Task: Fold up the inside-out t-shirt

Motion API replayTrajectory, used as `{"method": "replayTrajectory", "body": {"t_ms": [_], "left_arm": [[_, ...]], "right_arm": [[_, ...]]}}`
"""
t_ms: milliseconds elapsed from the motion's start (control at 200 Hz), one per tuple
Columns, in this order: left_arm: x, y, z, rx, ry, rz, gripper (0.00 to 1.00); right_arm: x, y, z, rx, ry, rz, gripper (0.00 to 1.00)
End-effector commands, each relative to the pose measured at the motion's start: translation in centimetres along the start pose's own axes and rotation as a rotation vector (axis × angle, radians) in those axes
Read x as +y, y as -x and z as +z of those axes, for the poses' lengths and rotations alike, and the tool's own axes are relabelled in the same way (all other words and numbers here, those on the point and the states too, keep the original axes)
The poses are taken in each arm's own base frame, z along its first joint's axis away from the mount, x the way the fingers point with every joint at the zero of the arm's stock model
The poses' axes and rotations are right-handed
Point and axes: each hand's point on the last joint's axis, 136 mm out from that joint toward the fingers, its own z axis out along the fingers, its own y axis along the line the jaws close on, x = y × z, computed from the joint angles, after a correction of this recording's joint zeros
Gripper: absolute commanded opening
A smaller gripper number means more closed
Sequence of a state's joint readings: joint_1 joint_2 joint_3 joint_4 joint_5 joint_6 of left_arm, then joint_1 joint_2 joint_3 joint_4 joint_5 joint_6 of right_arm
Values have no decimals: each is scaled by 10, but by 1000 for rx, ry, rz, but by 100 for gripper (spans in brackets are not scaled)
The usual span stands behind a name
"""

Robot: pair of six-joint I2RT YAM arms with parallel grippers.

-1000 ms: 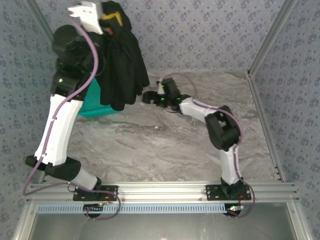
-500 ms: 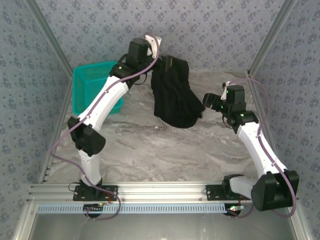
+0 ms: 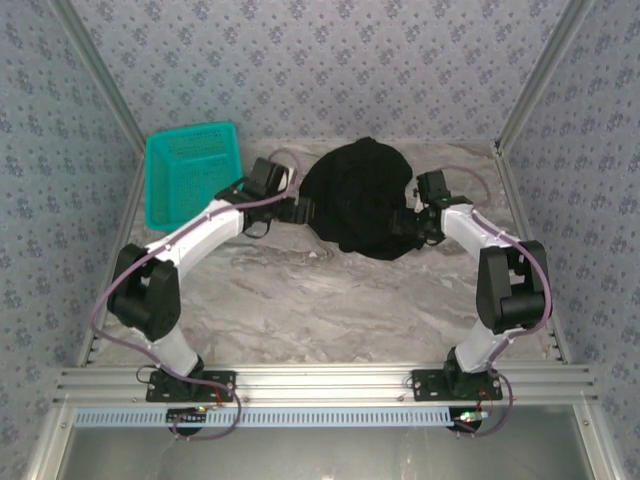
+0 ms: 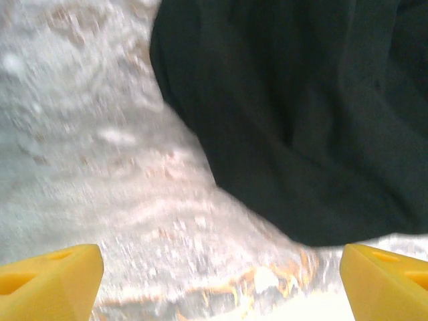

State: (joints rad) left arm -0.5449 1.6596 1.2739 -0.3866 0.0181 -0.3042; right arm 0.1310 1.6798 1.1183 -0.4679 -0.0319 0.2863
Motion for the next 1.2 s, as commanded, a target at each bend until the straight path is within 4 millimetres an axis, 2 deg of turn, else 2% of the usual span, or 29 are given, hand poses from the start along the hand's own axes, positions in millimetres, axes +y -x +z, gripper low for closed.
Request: {"method": "replayTrajectory", "body": {"t_ms": [0, 40, 60, 170, 235, 285, 325, 375, 395, 430, 480, 485, 525, 600, 680, 715, 784, 819, 839, 899, 1069, 1194], "left_arm": [[-19, -10, -5, -60, -83, -47, 90], [-16, -17, -4, -55, -83, -57, 90], [-16, -20, -4, -54, -82, -60, 90], [-15, -25, -3, -49, -84, -64, 90], [-16, -26, -3, -45, -86, -60, 89], [-17, -29, -3, -43, -94, -57, 89], [-19, -31, -2, -41, -107, -54, 89], [-24, -35, -2, -43, -138, -43, 88], [-27, -36, -2, -43, -159, -35, 87], [-35, -39, -3, -50, -198, -18, 87], [-46, -43, -6, -66, -254, 13, 85], [-47, -43, -6, -70, -260, 16, 85], [-54, -44, -10, -96, -297, 40, 85], [-69, -42, -17, -156, -355, 89, 83], [-87, -37, -27, -223, -418, 154, 83], [-95, -37, -28, -239, -439, 189, 83], [-108, -39, -27, -247, -465, 253, 83], [-113, -40, -25, -247, -470, 275, 83], [-115, -41, -24, -245, -473, 282, 83], [-121, -44, -20, -234, -490, 290, 82], [-141, -59, -24, -246, -519, 335, 82], [-162, -65, -29, -257, -531, 359, 80]], "right_arm": [[-28, 4, 8, 52, -61, 46, 80], [-33, -3, 21, 93, -77, 53, 79], [-32, 8, 22, 77, -73, 57, 79], [-27, 11, 44, 122, -31, 80, 71], [-27, 14, 53, 127, -12, 100, 63], [-25, 19, 57, 119, 19, 113, 50], [-21, 24, 57, 108, 66, 126, 32], [-15, 33, 46, 79, 134, 146, 5], [-9, 37, 37, 62, 170, 157, 0], [3, 47, 16, 14, 263, 185, 0], [33, 67, -32, -88, 471, 230, 0], [33, 67, -32, -88, 471, 230, 0], [54, 73, -74, -154, 609, 248, 0], [84, 93, -172, -330, 802, 255, 0], [106, 100, -256, -516, 906, 239, 0], [113, 101, -285, -585, 932, 232, 0], [123, 104, -329, -697, 968, 224, 0], [127, 105, -339, -726, 978, 219, 0], [130, 109, -357, -766, 993, 211, 0], [137, 113, -371, -799, 996, 206, 0], [155, 129, -374, -794, 997, 211, 0], [172, 140, -384, -817, 988, 182, 0]]}}
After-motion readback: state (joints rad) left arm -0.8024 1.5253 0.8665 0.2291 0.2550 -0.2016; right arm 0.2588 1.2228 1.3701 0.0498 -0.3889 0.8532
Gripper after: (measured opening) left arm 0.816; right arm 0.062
